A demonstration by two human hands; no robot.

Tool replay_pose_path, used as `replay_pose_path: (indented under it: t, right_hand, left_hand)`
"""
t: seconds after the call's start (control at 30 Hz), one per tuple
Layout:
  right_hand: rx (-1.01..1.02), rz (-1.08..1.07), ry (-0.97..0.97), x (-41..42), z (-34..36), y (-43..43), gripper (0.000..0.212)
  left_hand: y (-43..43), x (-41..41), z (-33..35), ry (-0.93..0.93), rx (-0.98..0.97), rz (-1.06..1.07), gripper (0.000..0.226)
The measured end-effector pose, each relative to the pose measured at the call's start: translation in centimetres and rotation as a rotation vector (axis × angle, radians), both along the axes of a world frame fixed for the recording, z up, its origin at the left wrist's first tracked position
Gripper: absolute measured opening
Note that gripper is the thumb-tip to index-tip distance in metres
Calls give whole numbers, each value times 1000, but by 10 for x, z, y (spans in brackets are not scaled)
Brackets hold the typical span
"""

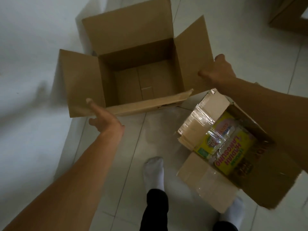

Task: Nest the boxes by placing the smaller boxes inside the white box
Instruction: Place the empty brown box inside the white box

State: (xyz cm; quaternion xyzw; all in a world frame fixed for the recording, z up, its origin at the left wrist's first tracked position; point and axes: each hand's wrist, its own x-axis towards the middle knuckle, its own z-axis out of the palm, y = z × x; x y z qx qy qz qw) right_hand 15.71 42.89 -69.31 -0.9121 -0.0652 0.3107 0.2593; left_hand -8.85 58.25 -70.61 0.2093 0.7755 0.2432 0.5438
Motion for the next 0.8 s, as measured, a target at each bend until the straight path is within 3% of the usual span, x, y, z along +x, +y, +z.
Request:
replay_pose_path:
  t: [0.07,0.13,0.23,0.37,0.5,0.6,0.8]
  right_hand:
    - [-78,12,-25,-2,-2,5,43]
    - [-100,36,-30,-5,-3,6,28]
    - [-60,0,-18,-12,-2,3,30]
    - [-51,-87,5,-34,0,-5,32]
    - [-11,-206,54,-71,0,-20,28]
    - [47,-313,102,-93,-2,-28,28]
    - [78,-398,109,-109,-5,-30,26]
  left_hand:
    - [12,0,-2,-47,-53,-1,90]
    - [23,1,-3,-81,-104,-43,69]
    - [29,2,-6,-55,-92,-145,35]
    - [43,2,-6,-20,-24,-192,40]
    - [62,4,-6,46,39,-285,24]
    - [74,6,-5,50,60,-324,23]
    - [82,6,-7,30,77,-343,41]
